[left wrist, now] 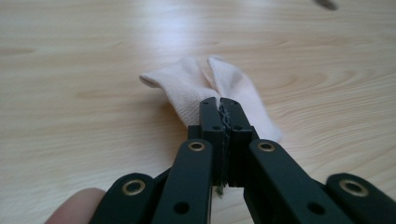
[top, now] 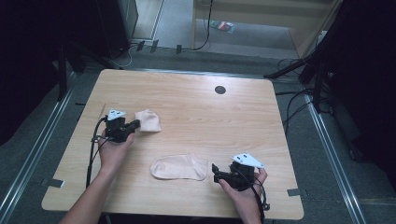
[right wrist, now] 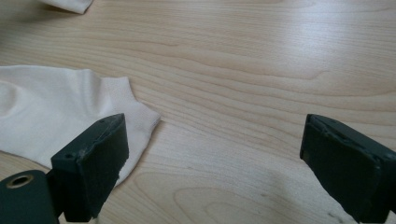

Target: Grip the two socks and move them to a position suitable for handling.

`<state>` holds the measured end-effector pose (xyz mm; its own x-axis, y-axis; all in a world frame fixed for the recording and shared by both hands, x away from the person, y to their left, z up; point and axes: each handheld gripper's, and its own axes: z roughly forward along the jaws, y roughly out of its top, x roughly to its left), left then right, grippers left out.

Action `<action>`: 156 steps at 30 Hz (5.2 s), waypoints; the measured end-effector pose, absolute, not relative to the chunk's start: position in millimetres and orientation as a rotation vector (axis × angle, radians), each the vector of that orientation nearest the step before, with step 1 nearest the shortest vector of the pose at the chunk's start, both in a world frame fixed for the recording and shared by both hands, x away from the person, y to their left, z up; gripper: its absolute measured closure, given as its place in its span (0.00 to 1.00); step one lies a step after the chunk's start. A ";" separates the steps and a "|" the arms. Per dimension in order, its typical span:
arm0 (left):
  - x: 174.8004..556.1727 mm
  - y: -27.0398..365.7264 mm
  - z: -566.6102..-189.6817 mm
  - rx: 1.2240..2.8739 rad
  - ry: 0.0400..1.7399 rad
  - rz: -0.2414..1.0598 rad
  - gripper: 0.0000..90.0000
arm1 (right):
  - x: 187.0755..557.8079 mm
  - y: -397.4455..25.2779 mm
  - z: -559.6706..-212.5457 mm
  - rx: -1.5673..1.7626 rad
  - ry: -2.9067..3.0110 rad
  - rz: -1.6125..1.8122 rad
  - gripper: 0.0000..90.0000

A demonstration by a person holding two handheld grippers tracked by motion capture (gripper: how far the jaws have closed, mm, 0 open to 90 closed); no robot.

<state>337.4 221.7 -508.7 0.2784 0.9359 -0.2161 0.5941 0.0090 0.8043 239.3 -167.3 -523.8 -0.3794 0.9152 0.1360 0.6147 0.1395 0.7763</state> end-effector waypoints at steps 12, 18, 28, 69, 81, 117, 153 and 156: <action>328.7 170.6 -473.6 1.676 1.209 0.411 1.00 | 241.0 -169.5 -521.9 1.479 2.036 1.119 0.11; 323.7 153.9 -464.6 1.651 1.105 0.322 1.00 | 242.1 -167.6 -522.4 1.482 2.037 1.111 0.12; 351.2 148.9 -498.1 1.722 1.138 0.217 1.00 | 243.0 -166.1 -522.7 1.482 2.019 1.109 0.14; 286.8 217.6 -528.1 1.637 1.279 0.370 0.47 | 385.7 -49.0 -507.8 0.933 2.435 1.103 0.53; 285.4 220.8 -531.0 1.631 1.289 0.358 0.48 | 413.5 -26.7 -531.9 0.936 2.501 1.015 0.48; 295.1 203.8 -532.3 1.674 1.273 0.309 0.47 | 391.8 -37.7 -507.1 1.286 2.141 1.089 0.99; 314.9 172.5 -529.3 1.768 1.277 0.284 0.46 | 356.6 -105.3 -507.9 1.730 1.657 1.229 0.50; 316.2 168.8 -529.5 1.778 1.274 0.280 0.46 | 367.0 -119.9 -502.5 1.637 1.704 1.204 0.58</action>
